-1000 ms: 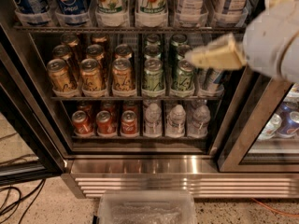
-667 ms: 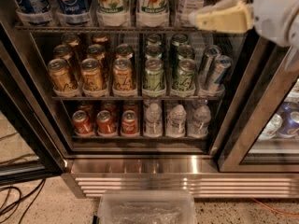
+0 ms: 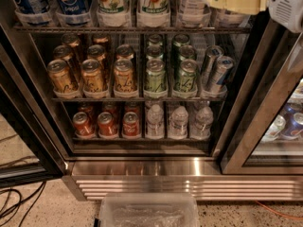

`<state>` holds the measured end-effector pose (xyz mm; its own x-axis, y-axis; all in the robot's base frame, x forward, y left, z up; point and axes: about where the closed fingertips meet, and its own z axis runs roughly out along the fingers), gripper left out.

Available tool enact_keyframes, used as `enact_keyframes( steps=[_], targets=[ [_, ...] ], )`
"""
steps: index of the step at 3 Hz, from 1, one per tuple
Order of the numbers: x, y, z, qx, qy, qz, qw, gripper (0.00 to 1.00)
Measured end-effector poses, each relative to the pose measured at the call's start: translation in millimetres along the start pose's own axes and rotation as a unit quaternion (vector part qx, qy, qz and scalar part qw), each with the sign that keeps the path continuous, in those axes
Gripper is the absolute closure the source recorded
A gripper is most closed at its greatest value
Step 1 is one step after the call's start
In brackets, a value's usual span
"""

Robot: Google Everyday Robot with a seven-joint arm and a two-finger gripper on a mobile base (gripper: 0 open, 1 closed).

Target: Pick blue plastic bottle from top shelf of fridge

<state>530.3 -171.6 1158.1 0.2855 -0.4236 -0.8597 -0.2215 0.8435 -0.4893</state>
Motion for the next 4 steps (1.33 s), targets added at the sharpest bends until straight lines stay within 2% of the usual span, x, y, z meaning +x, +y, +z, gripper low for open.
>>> enact_keyframes(
  steps=[1,2,3,4],
  targets=[
    [6.2,-43.8,-18.3,0.057,-0.015,0.03,0.9978,0.0],
    [10.9,-41.2,-33.3,0.069,-0.027,0.071,0.9947,0.0],
    [-14.5,-23.2,-26.4,0.057,-0.046,0.072,0.9947,0.0],
    [-14.2,-23.1,-26.3,0.057,-0.046,0.071,0.9948,0.0]
  ],
)
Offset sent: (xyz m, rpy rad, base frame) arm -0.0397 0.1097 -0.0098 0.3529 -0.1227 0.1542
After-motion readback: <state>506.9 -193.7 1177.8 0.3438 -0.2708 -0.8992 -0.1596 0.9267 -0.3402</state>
